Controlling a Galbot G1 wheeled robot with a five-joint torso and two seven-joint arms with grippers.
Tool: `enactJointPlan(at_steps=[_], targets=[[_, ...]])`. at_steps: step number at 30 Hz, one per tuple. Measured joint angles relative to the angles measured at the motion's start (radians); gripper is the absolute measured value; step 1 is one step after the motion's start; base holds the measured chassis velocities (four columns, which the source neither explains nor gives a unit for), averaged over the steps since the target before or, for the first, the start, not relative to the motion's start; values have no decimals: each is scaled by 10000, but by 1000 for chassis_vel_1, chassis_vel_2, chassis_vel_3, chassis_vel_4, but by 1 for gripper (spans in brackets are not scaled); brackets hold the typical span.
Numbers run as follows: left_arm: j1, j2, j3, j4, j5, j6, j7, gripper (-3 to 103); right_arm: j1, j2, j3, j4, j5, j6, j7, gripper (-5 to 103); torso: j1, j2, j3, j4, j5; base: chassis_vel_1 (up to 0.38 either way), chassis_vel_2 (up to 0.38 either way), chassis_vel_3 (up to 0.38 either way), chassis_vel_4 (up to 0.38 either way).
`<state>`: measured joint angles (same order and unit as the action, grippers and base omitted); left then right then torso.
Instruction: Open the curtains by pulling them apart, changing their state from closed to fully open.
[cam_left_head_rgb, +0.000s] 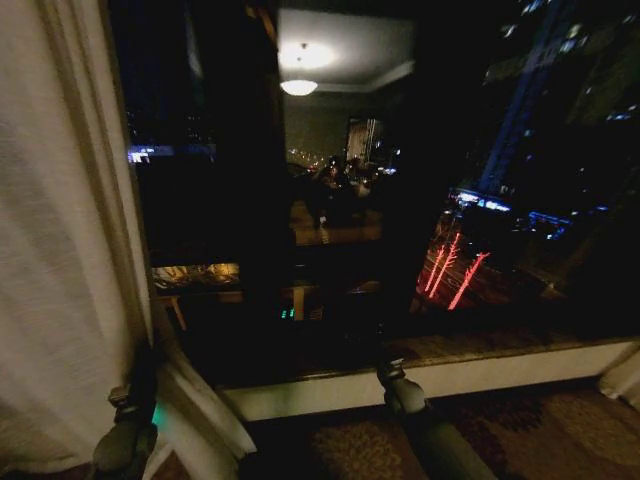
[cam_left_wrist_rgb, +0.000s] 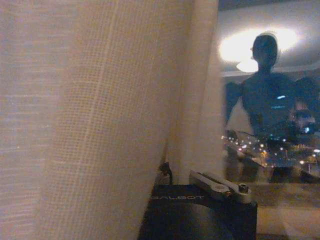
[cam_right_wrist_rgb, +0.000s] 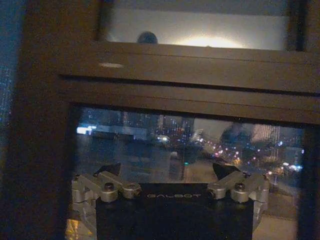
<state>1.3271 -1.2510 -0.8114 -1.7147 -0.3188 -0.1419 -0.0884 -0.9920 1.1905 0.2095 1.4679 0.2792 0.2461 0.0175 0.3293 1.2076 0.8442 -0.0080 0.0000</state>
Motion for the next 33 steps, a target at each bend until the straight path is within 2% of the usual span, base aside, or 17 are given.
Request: enactJointPlan(at_steps=[26, 33], targets=[[194, 135, -91, 12, -192, -291, 13, 0, 0, 0, 0, -1, 0, 0, 0, 100, 4, -2, 2, 1, 0, 411, 297, -406, -290], [330, 145, -155, -74, -192, -389, 12, 0, 0, 3, -1, 0, 0, 0, -1, 100, 2, -1, 0, 5, -5, 237, 188, -210, -191]])
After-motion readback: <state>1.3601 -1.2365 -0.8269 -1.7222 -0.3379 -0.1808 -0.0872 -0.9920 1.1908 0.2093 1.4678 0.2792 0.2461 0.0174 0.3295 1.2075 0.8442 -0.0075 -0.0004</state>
